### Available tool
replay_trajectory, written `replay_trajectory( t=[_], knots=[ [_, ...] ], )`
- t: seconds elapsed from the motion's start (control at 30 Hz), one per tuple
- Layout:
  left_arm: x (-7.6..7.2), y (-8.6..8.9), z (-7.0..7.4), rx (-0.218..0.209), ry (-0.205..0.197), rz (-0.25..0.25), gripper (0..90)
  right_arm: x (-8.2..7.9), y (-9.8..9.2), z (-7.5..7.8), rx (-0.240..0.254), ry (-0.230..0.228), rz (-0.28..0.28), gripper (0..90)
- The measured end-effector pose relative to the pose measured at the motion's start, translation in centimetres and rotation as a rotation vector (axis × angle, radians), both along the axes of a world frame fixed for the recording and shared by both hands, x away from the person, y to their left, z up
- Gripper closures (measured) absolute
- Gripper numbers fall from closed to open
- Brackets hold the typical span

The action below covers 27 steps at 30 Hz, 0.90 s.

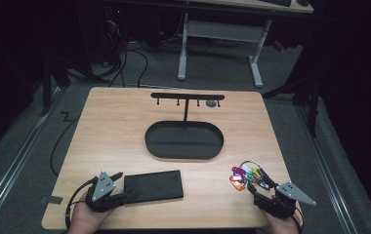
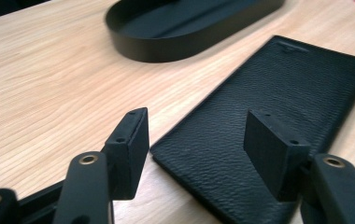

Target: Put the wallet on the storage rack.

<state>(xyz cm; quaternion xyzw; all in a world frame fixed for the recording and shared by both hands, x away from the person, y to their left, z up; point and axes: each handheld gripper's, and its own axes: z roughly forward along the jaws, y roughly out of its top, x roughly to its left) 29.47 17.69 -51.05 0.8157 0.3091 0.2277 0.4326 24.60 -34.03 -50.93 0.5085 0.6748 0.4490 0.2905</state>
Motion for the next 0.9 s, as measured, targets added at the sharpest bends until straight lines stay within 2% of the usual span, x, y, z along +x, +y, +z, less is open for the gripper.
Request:
replay_trajectory(
  t=[0.1, 0.37, 0.43, 0.6, 0.7, 0.8, 0.87, 0.9],
  knots=[
    [0.0, -0.5, 0.1, 0.013, -0.008, -0.013, 40.2, -0.1, 0.0, -0.2, -0.023, 0.007, 0.006, 29.2],
    [-0.1, -0.8, -0.1, 0.019, 0.001, -0.016, 40.6, -0.3, -1.0, -0.1, 0.024, -0.010, -0.013, 27.7],
    [-0.2, -0.7, 0.0, 0.016, 0.006, -0.021, 44.6, -0.2, -0.9, -0.1, 0.024, -0.015, -0.007, 28.3],
    [-0.9, -1.3, 0.3, -0.001, 0.006, -0.090, 56.3, -0.1, -0.4, 0.2, 0.005, -0.039, 0.010, 29.3],
    [-1.3, -2.1, 0.4, 0.002, 0.048, -0.145, 62.8, 0.0, -0.4, 0.2, -0.002, -0.038, 0.014, 29.3],
    [-1.8, -3.2, 0.2, 0.009, 0.071, -0.224, 69.8, 0.0, -0.8, 0.2, 0.011, -0.050, 0.002, 29.3],
    [-2.1, -3.9, 0.2, 0.026, 0.078, -0.231, 70.0, 0.1, -1.0, 0.2, 0.021, -0.047, -0.002, 29.3],
    [-2.2, -4.3, 0.2, 0.019, 0.084, -0.235, 70.6, 0.0, -1.1, 0.1, 0.023, -0.042, -0.003, 29.4]
  ],
)
